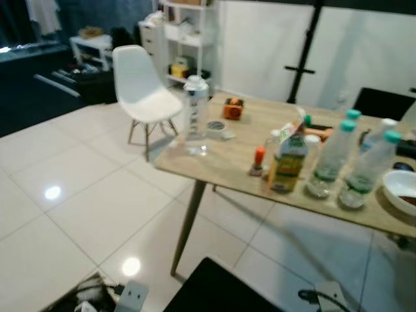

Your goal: Restocking fridge

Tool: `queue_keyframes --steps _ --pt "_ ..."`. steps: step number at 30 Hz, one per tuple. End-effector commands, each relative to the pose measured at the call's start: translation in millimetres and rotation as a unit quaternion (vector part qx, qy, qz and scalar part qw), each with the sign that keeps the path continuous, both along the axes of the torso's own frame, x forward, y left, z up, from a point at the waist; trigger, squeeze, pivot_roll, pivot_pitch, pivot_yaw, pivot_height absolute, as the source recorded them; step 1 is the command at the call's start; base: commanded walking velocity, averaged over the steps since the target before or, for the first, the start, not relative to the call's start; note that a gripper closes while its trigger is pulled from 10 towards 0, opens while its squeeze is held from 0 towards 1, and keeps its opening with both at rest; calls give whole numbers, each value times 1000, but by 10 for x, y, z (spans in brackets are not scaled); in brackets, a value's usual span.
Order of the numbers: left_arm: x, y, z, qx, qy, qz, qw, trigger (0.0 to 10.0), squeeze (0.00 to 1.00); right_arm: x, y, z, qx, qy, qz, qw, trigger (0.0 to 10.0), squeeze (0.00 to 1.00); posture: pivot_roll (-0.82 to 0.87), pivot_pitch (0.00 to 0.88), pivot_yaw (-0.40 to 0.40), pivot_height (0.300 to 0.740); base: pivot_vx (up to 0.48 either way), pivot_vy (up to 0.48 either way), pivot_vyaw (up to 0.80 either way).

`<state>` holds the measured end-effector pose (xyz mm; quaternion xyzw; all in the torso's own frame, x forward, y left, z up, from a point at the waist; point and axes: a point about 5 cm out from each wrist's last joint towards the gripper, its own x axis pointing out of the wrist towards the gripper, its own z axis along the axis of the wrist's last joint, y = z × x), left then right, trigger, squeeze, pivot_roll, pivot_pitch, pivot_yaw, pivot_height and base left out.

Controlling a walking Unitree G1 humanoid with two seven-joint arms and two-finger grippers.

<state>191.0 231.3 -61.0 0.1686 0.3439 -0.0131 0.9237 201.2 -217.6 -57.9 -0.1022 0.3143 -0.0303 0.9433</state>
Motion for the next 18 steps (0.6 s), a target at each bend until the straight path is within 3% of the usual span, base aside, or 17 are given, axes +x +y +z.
queue_keyframes --steps 1,18 --pt "-11 12 -3 0 2 0 1000 10000 0 -20 -31 -7 0 3 -6 1000 10000 0 -13 24 0 740 0 0 -725" --pt "-12 6 -4 -2 -1 5 1000 10000 0 -6 -24 2 3 -1 -7 1000 10000 0 -13 25 -1 740 0 0 -729"
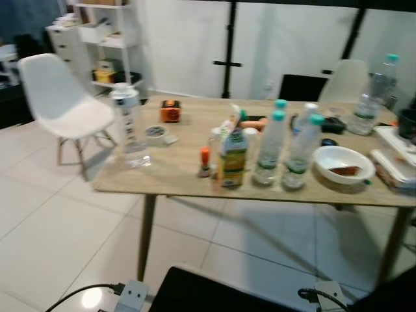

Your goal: Restocking fridge

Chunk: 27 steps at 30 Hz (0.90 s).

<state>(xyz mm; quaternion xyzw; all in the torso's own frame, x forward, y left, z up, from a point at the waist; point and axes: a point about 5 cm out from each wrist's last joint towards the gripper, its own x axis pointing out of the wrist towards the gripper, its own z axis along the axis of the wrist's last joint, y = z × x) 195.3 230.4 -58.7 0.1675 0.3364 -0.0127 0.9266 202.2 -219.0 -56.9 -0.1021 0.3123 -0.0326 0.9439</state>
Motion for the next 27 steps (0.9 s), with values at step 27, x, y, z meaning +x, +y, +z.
queue_keyframes --steps 27 --pt "527 342 1372 -28 -338 81 937 10000 0 864 402 759 78 -216 34 973 10000 0 22 42 10 740 0 0 -404"
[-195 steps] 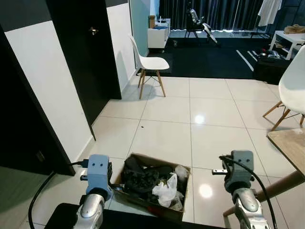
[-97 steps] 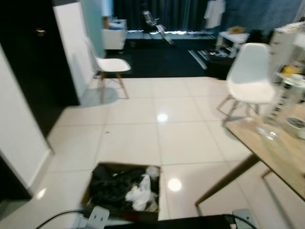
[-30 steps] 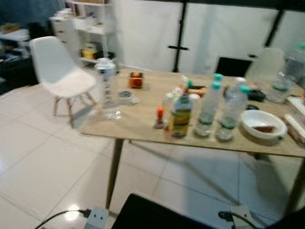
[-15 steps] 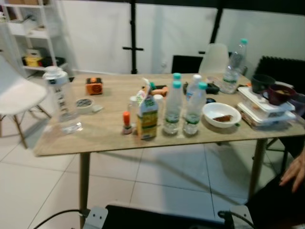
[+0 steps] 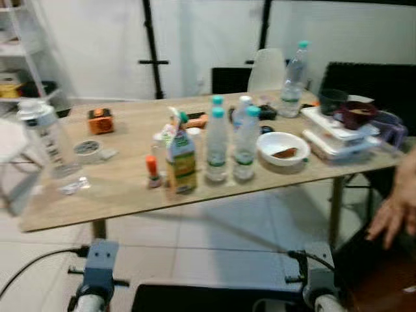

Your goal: Restocking fridge

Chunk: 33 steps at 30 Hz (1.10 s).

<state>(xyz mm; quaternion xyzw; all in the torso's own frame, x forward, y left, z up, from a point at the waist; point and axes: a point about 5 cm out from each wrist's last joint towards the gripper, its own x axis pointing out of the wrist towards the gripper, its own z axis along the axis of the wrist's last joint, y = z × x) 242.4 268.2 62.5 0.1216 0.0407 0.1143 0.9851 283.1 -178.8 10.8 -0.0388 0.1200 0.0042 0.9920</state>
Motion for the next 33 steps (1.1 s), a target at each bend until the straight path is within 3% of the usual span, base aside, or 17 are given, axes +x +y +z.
queue_keyframes --steps 1,2,3,4,7,8,10,14,16,17,18,20,21,25,33 --pt "95 -65 343 -13 -55 -14 998 10000 0 122 30 173 15 -41 2 999 10000 0 23 42 8 740 0 0 0" --pt "120 -85 486 -13 -75 -22 997 10000 0 170 52 244 17 -56 5 998 10000 0 22 41 9 740 0 0 0" --pt "120 -85 486 -13 -75 -22 997 10000 0 170 52 244 17 -56 5 998 10000 0 22 41 9 740 0 0 0" --pt "157 -101 750 -17 -108 -36 993 10000 0 251 79 378 22 -82 10 996 10000 0 17 42 8 740 0 0 0" --pt "197 -155 971 -37 -125 -69 989 10000 0 289 49 457 24 -96 6 995 10000 0 9 43 2 740 0 0 0" --pt "197 -155 971 -37 -125 -69 989 10000 0 289 49 457 24 -96 6 995 10000 0 9 43 2 740 0 0 0" --pt "277 -281 1090 -60 -120 -117 984 10000 0 284 -34 452 27 -93 -10 995 10000 0 7 40 -1 740 0 0 0" --pt "671 -518 1079 -101 -87 -146 980 10000 0 95 -426 231 33 -44 -100 993 10000 0 -25 37 2 740 0 0 0" --pt "713 -526 1099 -105 -91 -148 979 10000 0 77 -472 221 37 -42 -112 992 10000 0 -25 37 2 740 0 0 0" --pt "777 -539 1157 -111 -97 -152 977 10000 51 68 -543 222 38 -39 -125 991 10000 0 -31 35 2 740 0 0 0" --pt "883 -546 1246 -110 -98 -158 976 10000 941 71 -638 261 36 -42 -136 989 10000 0 -41 31 -2 740 0 0 0" --pt "913 -541 1268 -106 -96 -158 977 10000 941 75 -659 277 35 -45 -138 989 10000 0 -41 31 -2 740 0 0 0" --pt "952 -516 1297 -104 -93 -155 978 10000 1000 87 -684 311 33 -51 -138 989 10000 0 -54 31 1 740 0 0 0" --pt "1043 -360 1314 -112 -70 -131 983 10000 1000 119 -755 402 30 -64 -143 987 10000 0 -64 32 -2 740 0 0 0" --pt "1158 -192 1215 -110 -33 -98 989 10000 1000 130 -717 394 35 -65 -139 988 10000 0 -46 41 -2 740 0 0 0"
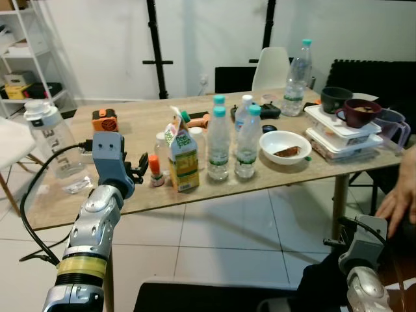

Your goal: Restocking fridge

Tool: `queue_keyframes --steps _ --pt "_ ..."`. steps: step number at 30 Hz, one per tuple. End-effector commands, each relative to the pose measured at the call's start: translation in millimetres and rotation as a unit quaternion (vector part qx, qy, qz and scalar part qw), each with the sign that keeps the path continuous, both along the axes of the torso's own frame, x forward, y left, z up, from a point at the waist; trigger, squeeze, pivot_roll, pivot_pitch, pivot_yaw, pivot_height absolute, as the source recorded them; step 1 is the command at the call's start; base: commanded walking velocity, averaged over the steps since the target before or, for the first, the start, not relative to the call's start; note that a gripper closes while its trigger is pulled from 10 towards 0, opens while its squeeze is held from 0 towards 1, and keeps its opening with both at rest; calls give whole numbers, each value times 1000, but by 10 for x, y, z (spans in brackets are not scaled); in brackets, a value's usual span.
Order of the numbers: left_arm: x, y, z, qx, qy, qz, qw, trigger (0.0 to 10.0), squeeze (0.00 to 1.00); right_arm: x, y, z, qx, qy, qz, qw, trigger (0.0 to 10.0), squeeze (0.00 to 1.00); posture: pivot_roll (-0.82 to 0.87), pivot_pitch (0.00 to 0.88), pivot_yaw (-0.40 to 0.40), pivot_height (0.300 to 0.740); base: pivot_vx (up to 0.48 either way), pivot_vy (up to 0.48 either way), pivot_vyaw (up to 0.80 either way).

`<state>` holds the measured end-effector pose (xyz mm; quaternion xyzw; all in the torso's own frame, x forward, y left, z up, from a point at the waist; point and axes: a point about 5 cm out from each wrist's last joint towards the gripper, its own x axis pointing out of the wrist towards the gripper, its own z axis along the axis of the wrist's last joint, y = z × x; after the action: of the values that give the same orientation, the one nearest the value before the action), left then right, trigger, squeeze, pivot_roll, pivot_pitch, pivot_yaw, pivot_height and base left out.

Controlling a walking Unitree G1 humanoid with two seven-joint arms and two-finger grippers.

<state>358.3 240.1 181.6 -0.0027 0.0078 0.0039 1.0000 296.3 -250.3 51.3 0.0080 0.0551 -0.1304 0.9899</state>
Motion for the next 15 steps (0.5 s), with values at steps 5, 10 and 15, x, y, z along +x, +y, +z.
queue_keyframes --steps 5,10,15 --pt "205 109 4 -51 18 8 999 10000 0 27 71 -14 10 7 10 1000 10000 0 -42 42 -7 740 0 0 0" --pt "305 -26 115 -69 11 -78 995 10000 0 27 40 22 1 3 11 1000 10000 0 -75 55 -7 740 0 0 0" --pt "350 -63 198 -39 12 -120 992 10000 0 -17 -44 39 -9 0 4 1000 10000 0 -101 73 9 740 0 0 0"
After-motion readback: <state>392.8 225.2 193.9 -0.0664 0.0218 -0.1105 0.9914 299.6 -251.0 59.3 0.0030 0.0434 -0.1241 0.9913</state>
